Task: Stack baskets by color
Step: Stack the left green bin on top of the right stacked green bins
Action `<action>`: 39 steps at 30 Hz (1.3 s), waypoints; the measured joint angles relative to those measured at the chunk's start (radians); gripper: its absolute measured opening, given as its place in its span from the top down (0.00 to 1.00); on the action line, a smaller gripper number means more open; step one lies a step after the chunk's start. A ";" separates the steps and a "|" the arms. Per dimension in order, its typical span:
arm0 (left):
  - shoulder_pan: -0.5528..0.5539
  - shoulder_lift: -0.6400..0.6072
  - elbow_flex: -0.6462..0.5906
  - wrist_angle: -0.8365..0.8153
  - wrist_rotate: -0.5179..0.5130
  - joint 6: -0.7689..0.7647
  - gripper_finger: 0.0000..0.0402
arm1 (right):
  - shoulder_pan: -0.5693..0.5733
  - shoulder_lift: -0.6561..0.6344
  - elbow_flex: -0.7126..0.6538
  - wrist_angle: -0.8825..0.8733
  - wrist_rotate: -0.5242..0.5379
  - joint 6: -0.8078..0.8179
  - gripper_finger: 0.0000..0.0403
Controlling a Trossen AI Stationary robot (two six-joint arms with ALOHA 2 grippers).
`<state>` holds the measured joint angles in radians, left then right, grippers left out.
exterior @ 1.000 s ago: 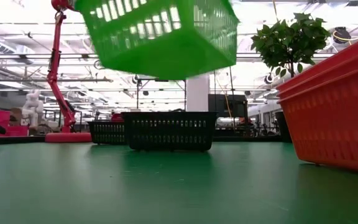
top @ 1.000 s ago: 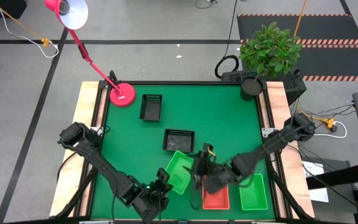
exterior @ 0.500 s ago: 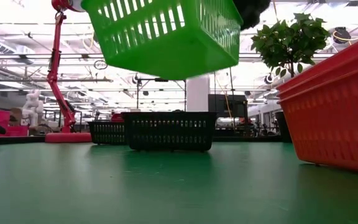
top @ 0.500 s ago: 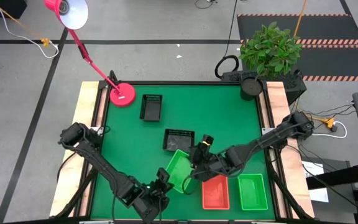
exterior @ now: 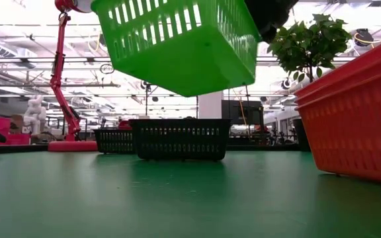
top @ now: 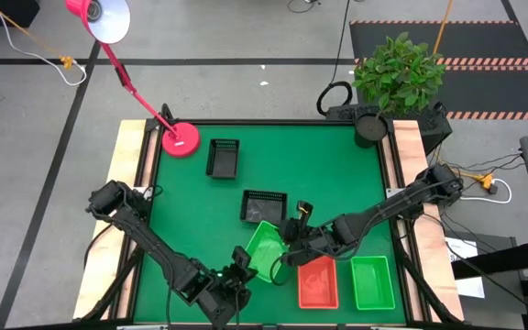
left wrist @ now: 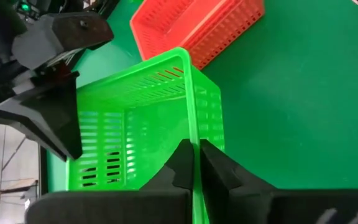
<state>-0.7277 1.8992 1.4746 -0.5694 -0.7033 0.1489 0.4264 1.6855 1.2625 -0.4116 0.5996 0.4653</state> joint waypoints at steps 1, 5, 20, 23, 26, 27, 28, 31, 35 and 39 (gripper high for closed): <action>0.000 0.000 0.000 0.000 0.000 -0.002 0.96 | -0.001 0.000 0.000 0.004 0.000 -0.005 0.97; 0.001 0.000 0.000 0.000 -0.004 0.000 0.93 | -0.003 0.000 0.000 0.000 -0.018 -0.010 0.96; -0.001 0.000 0.000 -0.003 -0.006 0.014 0.97 | -0.042 -0.026 0.000 -0.009 -0.119 0.050 0.71; -0.001 0.000 0.000 -0.004 -0.008 0.009 0.98 | -0.046 -0.026 0.000 -0.007 -0.110 0.048 0.72; -0.001 0.000 0.000 -0.003 -0.009 0.006 0.95 | -0.046 -0.026 0.000 -0.004 -0.113 0.041 0.81; -0.001 0.000 0.000 -0.003 -0.010 0.004 0.95 | -0.046 -0.026 0.000 -0.004 -0.122 0.038 0.86; -0.001 0.000 0.000 0.000 -0.012 -0.004 0.95 | -0.046 -0.026 0.000 -0.008 -0.133 0.034 0.90; -0.001 0.000 -0.001 0.026 -0.015 -0.039 0.94 | -0.046 -0.034 0.000 -0.023 -0.155 0.028 0.97; -0.017 0.000 -0.001 0.089 -0.057 -0.038 0.89 | -0.044 -0.080 0.000 -0.045 -0.179 0.031 0.94; -0.045 -0.001 -0.001 0.136 -0.117 -0.034 0.74 | -0.029 -0.151 -0.002 -0.058 -0.214 0.008 0.97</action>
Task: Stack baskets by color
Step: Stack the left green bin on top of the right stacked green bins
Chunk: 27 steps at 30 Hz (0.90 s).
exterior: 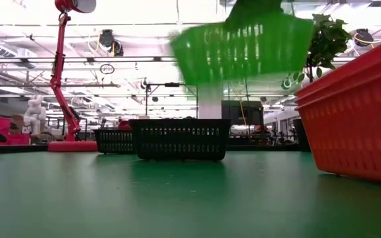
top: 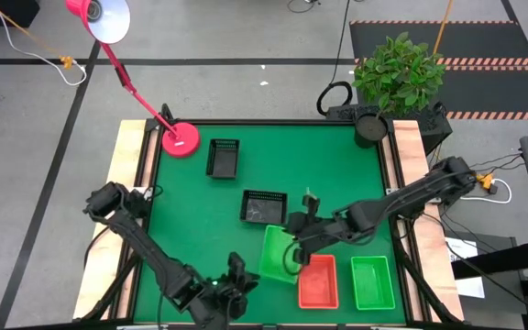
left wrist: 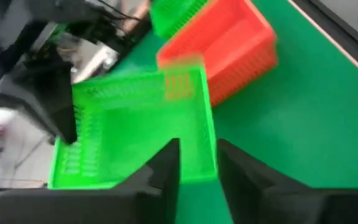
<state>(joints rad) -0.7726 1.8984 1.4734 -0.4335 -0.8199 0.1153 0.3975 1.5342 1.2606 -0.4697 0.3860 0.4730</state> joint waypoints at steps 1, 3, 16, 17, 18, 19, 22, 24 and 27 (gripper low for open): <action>-0.007 0.000 0.000 0.018 -0.028 0.007 0.69 | 0.009 -0.022 0.000 -0.011 -0.003 0.001 0.98; -0.024 0.000 0.000 0.051 -0.067 0.016 0.61 | 0.031 -0.063 0.000 -0.039 -0.004 0.011 0.98; -0.103 -0.001 0.000 0.065 -0.151 -0.164 0.56 | 0.331 -0.293 0.001 -0.278 -0.022 0.214 0.98; -0.104 -0.001 0.000 0.061 -0.151 -0.184 0.57 | 0.362 -0.302 0.001 -0.290 -0.027 0.243 0.98; -0.105 -0.001 0.000 0.060 -0.151 -0.198 0.58 | 0.396 -0.309 0.001 -0.305 -0.031 0.274 0.98; -0.105 -0.001 0.000 0.060 -0.149 -0.208 0.60 | 0.429 -0.315 0.002 -0.325 -0.031 0.305 0.98; -0.105 -0.001 0.000 0.061 -0.141 -0.223 0.63 | 0.518 -0.320 0.002 -0.365 -0.020 0.388 0.98; -0.102 -0.001 0.000 0.061 -0.134 -0.223 0.65 | 0.575 -0.318 0.002 -0.390 0.006 0.438 0.98; -0.100 -0.001 0.000 0.062 -0.133 -0.228 0.67 | 0.651 -0.312 0.002 -0.387 0.060 0.472 0.98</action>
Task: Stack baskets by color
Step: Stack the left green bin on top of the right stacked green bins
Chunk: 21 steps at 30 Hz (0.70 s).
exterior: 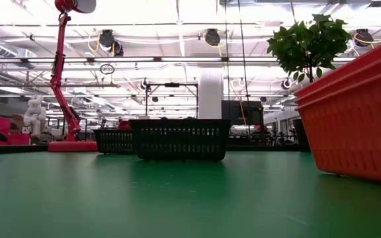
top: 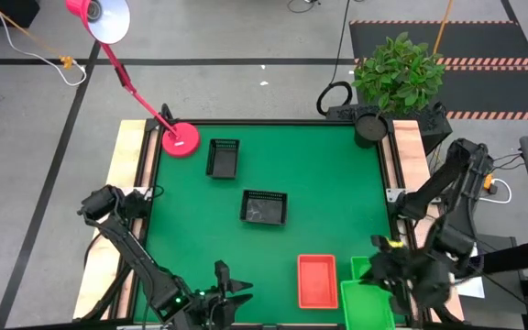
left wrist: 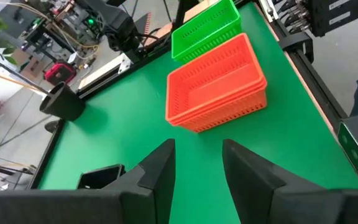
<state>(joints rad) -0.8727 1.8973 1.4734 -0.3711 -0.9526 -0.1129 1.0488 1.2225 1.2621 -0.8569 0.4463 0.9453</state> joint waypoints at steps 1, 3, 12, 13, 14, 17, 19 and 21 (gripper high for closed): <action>0.002 0.000 0.000 0.000 0.002 -0.002 0.67 | 0.025 0.001 0.000 -0.001 0.019 0.010 0.98; 0.006 0.000 0.000 0.001 0.010 -0.003 0.67 | 0.073 0.001 0.000 -0.002 0.074 0.031 0.98; 0.039 0.000 0.000 0.045 0.034 -0.004 0.67 | 0.216 0.001 -0.001 -0.006 0.268 0.068 0.98; 0.043 0.000 0.000 0.052 0.045 -0.004 0.67 | 0.223 0.000 -0.007 -0.003 0.284 0.068 0.98; 0.045 0.000 0.000 0.057 0.055 -0.004 0.67 | 0.226 0.000 -0.014 -0.004 0.291 0.068 0.98; 0.054 0.000 0.000 0.068 0.082 -0.005 0.67 | 0.230 0.000 -0.054 0.000 0.289 0.074 0.98; 0.057 0.000 0.000 0.067 0.104 -0.011 0.67 | 0.230 -0.002 -0.088 0.008 0.287 0.089 0.98; 0.057 0.000 0.000 0.067 0.107 -0.014 0.67 | 0.230 -0.011 -0.124 0.020 0.286 0.103 0.98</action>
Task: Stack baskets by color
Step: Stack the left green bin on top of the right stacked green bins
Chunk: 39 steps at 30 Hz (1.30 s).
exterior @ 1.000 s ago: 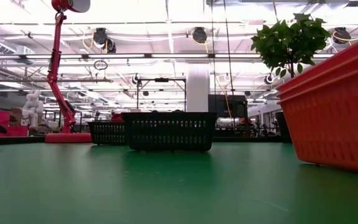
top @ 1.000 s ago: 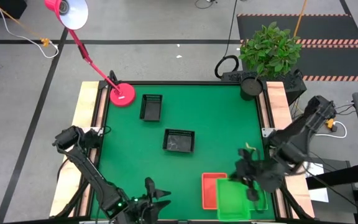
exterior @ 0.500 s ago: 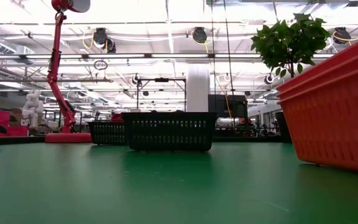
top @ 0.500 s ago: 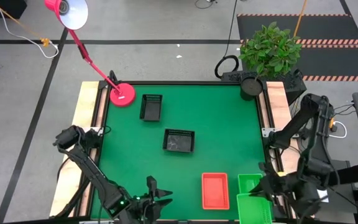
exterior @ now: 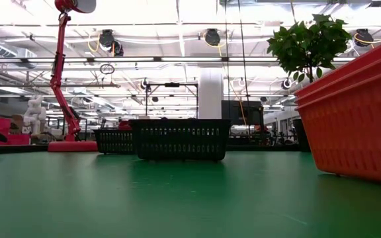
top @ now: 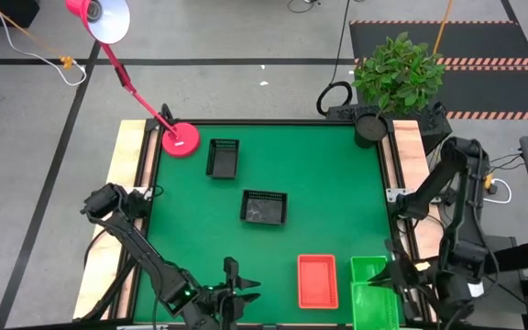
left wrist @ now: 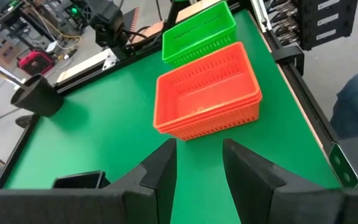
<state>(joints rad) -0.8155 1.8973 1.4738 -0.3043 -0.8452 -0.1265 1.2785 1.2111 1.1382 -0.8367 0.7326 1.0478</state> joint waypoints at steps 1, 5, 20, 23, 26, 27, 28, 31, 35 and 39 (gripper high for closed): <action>0.000 0.000 0.000 0.000 0.000 0.000 0.67 | 0.000 -0.008 -0.018 0.003 -0.001 0.012 0.98; -0.001 0.000 0.000 0.000 0.002 0.000 0.67 | 0.000 -0.068 -0.095 0.003 -0.003 0.069 0.98; -0.001 0.000 0.000 -0.001 0.003 -0.008 0.67 | -0.001 -0.472 -0.421 0.127 -0.080 0.013 0.98; -0.001 0.000 0.000 -0.001 0.004 -0.008 0.67 | -0.001 -0.527 -0.485 0.161 -0.080 0.010 0.98; -0.001 0.000 0.000 -0.001 0.014 -0.009 0.67 | -0.001 -0.571 -0.540 0.193 -0.092 0.012 0.98; -0.001 0.000 0.000 -0.001 0.014 -0.009 0.67 | -0.001 -0.584 -0.556 0.197 -0.103 0.015 0.98; -0.001 0.000 0.000 -0.001 0.015 -0.009 0.67 | -0.001 -0.594 -0.569 0.200 -0.108 0.018 0.98; -0.001 0.000 0.000 -0.001 0.015 -0.009 0.67 | -0.001 -0.615 -0.595 0.206 -0.110 0.037 0.98; -0.001 0.001 0.000 -0.001 0.015 -0.010 0.67 | -0.001 -0.620 -0.611 0.218 -0.108 0.040 0.98; -0.001 0.001 0.000 -0.001 0.015 -0.010 0.67 | -0.001 -0.620 -0.627 0.227 -0.109 0.041 0.98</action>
<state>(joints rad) -0.8165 1.8980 1.4738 -0.3050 -0.8299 -0.1364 1.2778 0.5915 0.5109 -0.6096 0.6233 1.0890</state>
